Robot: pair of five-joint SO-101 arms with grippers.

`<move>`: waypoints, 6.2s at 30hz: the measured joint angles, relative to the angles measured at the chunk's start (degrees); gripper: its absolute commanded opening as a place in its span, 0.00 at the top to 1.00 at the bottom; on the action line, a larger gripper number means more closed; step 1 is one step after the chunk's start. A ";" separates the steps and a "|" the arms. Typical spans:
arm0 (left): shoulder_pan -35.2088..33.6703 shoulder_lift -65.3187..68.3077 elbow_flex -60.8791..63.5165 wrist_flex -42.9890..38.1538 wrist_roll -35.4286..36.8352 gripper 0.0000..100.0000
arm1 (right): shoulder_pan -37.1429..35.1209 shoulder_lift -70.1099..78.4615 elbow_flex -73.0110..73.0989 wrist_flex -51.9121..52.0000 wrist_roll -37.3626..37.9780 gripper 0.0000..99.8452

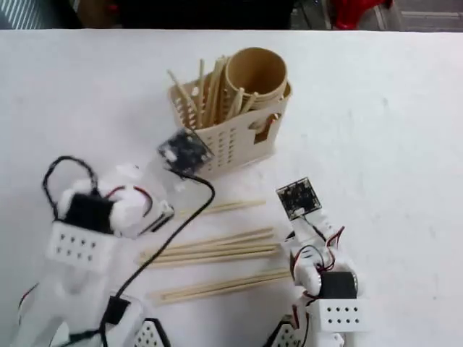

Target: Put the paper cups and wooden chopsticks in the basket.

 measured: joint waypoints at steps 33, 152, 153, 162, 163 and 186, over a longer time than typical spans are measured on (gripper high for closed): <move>4.04 54.07 -9.32 -18.55 -13.36 0.90 | 0.09 0.00 0.00 0.00 0.00 0.98; 26.64 0.53 19.96 1.67 -29.19 0.98 | 0.09 0.00 0.00 -0.35 0.00 0.98; 28.04 0.53 21.19 1.58 -30.24 0.98 | 0.00 0.00 0.00 -0.35 0.00 0.98; 31.03 0.70 30.15 -1.93 -32.18 0.98 | 0.00 0.00 0.00 -0.35 0.00 0.98; 31.03 0.70 30.33 -1.93 -32.18 0.98 | 0.09 0.00 0.00 -0.35 0.00 0.98; 29.63 0.70 34.46 -7.65 -35.52 0.98 | 0.09 0.00 0.00 -0.35 0.00 0.98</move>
